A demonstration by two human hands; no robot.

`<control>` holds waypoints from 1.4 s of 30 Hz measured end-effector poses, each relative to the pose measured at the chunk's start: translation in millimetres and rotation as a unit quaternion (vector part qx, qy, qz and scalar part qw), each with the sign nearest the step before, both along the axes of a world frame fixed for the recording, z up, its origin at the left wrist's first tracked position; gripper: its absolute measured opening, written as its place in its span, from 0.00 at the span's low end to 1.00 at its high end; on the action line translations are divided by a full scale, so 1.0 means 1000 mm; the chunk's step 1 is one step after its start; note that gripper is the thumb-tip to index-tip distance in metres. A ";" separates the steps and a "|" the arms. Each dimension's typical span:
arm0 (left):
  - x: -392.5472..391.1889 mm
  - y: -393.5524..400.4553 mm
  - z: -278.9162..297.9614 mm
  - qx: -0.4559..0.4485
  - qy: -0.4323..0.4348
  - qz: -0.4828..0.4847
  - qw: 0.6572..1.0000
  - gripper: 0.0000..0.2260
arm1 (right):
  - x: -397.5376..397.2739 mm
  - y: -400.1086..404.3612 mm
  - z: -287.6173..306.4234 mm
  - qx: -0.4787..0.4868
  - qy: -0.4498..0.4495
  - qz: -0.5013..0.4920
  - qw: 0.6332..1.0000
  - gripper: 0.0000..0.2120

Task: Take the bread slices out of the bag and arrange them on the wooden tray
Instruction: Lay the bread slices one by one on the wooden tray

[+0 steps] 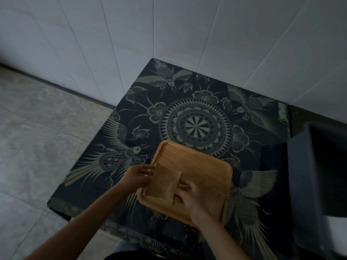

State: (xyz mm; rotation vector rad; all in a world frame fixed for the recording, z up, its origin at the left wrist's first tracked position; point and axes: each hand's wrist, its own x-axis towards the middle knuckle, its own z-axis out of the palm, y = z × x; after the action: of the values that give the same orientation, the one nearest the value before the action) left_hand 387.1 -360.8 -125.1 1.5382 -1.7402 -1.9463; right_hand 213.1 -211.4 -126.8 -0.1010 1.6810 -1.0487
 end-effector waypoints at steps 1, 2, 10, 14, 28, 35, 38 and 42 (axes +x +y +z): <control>0.003 -0.001 -0.003 -0.008 -0.007 -0.009 1.000 0.20 | 0.004 -0.002 -0.002 0.004 0.000 -0.003 1.000 0.17; 0.005 -0.002 -0.005 -0.015 -0.015 -0.016 1.000 0.19 | 0.009 -0.005 -0.004 0.009 -0.001 -0.006 1.000 0.16; 0.014 -0.003 -0.016 -0.070 -0.063 -0.052 0.994 0.19 | 0.030 -0.009 -0.020 0.054 -0.013 -0.032 0.998 0.12; 0.016 0.003 -0.016 -0.075 -0.071 -0.039 0.994 0.20 | 0.034 -0.010 -0.024 0.069 -0.015 -0.043 0.997 0.11; 0.015 0.011 -0.008 -0.092 -0.069 -0.078 0.990 0.16 | 0.039 0.000 -0.030 0.064 0.155 0.044 0.985 0.11; 0.017 0.011 -0.012 -0.111 -0.097 -0.086 0.985 0.12 | 0.044 0.005 -0.023 0.050 0.216 0.112 0.969 0.19; 0.019 0.012 -0.013 -0.073 -0.089 -0.079 0.990 0.13 | 0.045 0.007 -0.024 0.044 0.219 0.124 0.967 0.17; 0.020 0.010 -0.013 -0.031 -0.072 -0.073 0.994 0.13 | 0.044 0.007 -0.022 0.043 0.214 0.131 0.967 0.16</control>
State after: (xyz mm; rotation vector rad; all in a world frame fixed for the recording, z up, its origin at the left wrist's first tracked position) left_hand 406.8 -351.0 -138.2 1.6097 -2.0036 -1.8647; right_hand 257.1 -204.3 -149.3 -0.5119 2.0303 -0.7876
